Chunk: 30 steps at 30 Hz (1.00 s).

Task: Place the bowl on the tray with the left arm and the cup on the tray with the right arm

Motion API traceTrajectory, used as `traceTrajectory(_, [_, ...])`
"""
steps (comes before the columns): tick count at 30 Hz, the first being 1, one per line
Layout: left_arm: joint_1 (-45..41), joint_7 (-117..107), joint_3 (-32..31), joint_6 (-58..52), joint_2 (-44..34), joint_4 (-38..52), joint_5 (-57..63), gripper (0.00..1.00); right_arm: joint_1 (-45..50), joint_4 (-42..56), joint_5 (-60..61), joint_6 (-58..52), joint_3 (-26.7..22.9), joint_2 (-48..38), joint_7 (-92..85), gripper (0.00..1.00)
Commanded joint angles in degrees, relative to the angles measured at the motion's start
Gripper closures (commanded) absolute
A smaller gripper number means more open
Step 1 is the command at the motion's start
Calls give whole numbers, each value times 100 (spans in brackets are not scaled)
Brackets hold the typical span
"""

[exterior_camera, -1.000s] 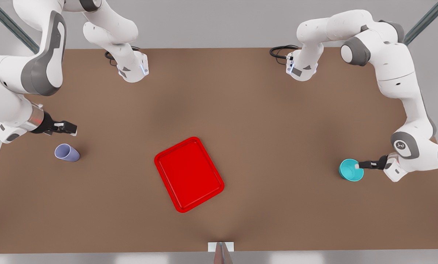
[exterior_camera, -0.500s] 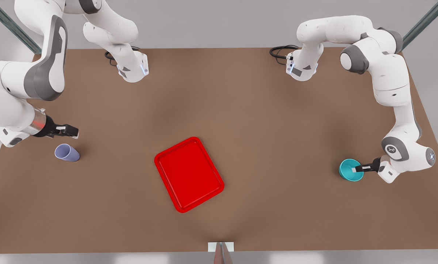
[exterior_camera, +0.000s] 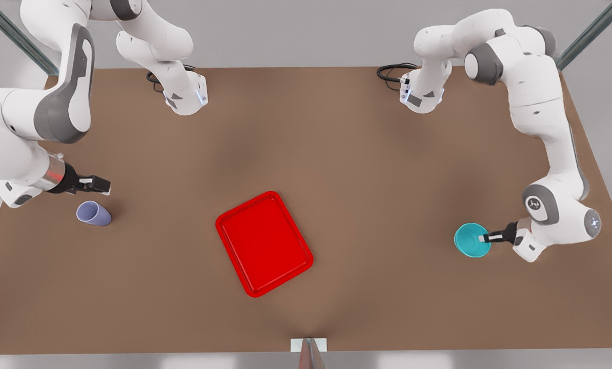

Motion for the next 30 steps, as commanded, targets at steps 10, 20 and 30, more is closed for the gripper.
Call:
traceTrajectory(10, [-3495,-5680,-240,612,855,1557,-415,79,-7,18,9,70,0,52,-62,0])
traceTrajectory(20, [-3988,-6533,-267,2018,2218,2666,-1215,79,-7,18,9,88,-9,88,-62,0])
traceTrajectory(30, [-3628,-6348,-267,1835,2165,2657,-978,1,2,9,9,114,-9,123,-53,0])
